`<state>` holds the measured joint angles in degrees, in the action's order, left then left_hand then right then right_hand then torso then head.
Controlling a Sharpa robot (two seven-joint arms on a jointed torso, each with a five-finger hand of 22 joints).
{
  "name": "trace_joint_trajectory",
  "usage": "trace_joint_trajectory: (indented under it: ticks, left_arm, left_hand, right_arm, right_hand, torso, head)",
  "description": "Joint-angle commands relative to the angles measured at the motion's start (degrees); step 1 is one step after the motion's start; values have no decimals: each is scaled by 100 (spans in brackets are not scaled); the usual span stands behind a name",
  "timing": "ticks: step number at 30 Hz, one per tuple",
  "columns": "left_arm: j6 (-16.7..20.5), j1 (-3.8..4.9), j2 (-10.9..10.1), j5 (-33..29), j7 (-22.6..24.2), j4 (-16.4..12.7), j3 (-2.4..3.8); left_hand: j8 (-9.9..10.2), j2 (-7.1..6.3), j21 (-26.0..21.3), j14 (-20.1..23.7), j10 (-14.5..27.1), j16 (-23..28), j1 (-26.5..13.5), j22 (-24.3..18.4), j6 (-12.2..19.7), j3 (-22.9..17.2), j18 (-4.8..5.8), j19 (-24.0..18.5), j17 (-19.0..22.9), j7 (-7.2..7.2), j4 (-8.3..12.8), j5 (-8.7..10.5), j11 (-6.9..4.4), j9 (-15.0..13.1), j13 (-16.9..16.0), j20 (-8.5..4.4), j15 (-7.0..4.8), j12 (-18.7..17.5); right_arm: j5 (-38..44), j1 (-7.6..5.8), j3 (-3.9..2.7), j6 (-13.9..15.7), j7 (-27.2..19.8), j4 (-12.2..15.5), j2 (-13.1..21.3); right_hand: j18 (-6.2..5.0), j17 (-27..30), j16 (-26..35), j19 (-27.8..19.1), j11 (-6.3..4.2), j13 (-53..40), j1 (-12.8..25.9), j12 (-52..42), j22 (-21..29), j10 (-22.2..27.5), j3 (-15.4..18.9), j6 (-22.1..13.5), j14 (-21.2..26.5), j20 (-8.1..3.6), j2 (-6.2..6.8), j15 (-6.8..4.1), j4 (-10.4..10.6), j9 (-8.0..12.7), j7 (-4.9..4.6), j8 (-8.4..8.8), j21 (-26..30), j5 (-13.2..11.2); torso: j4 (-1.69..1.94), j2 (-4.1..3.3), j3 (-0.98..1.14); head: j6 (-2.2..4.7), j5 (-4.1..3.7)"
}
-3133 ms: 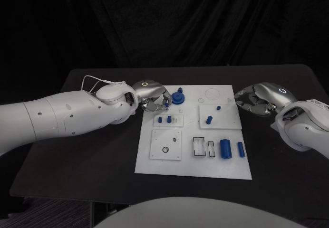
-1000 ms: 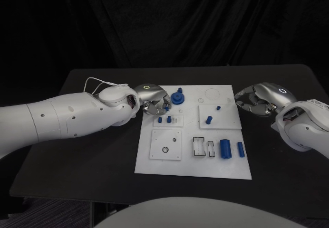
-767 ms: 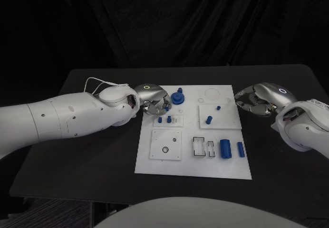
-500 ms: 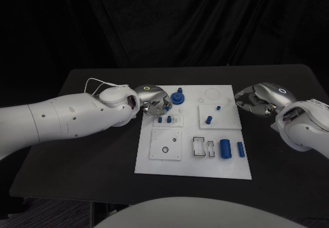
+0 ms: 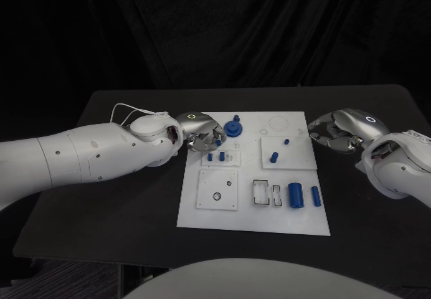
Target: Assemble the parts on the task board
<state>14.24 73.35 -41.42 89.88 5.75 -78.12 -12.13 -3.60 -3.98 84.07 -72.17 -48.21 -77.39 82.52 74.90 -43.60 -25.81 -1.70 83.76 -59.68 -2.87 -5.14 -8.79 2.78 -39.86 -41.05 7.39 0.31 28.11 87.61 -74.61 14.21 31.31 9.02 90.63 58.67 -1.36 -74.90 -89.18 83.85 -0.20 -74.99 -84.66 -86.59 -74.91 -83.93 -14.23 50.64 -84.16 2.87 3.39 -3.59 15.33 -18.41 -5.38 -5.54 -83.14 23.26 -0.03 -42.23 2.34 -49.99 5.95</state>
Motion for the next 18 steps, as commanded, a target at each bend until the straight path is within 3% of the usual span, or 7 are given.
trace_joint_trajectory:
  ticks: [1, 11, 17, 18]
  left_arm:
    - [3, -11, -3, 2, -30, -5, 4]
    - [366, -13, -91, 2, -27, -12, 4]
    - [1114, -14, -296, 2, 114, -54, 4]
    - [1232, -14, -335, 2, 144, -66, 4]
  left_hand:
    - [19, -55, -40, 48, -2, 23, 5, 1258, 59, -59, -20, -39, 17, -1, 1, 23, 40, 42, -1, -8, -10, -41]
    - [19, -117, -93, 120, -28, 60, 5, 1239, 382, -121, -35, -92, 111, 117, 10, 40, 47, 300, -18, 0, -2, -62]
    - [-2, -187, -608, 742, 260, 446, 13, 1052, 630, -173, -170, -625, 789, 184, 31, 79, 144, 566, -72, 25, 73, -149]
    - [-11, -208, -1020, 1216, 412, 723, 35, 913, 620, -199, -266, -1057, 1200, 180, 47, 85, 180, 629, -113, 48, 109, -155]
  right_arm:
    - [17, 12, -4, -33, 46, 10, 4]
    - [17, 12, -4, -35, 47, 21, 26]
    - [17, 11, -5, 112, -7, 84, 84]
    - [17, 10, -5, 165, -27, 98, 96]
  right_hand:
    - [-35, -1444, 3, 289, -12, -1140, 40, 20, -1283, -266, -14, 38, -564, -37, 30, -28, 10, 6, 10, 27, 8, 28]
    - [-35, -1444, 3, 289, -12, -1140, 40, 20, -1283, -266, -14, 38, -564, -37, 30, -28, 10, 6, 10, 27, 8, 28]
    - [-40, -1433, 17, 281, -11, -1105, 40, 56, -1278, -233, -17, 34, -561, -37, 34, -27, 9, 8, 10, 31, 25, 27]
    - [-45, -1422, 32, 270, -8, -1061, 38, 102, -1270, -188, -19, 40, -557, -35, 41, -25, 7, 8, 4, 29, 48, 27]
  torso:
    - [1, 4, 4]
    - [2, 0, 3]
    - [0, -4, 2]
    - [1, -4, 0]
  head:
    - [-1, 3]
    - [-1, 1]
    - [-1, -17]
    - [-1, -22]
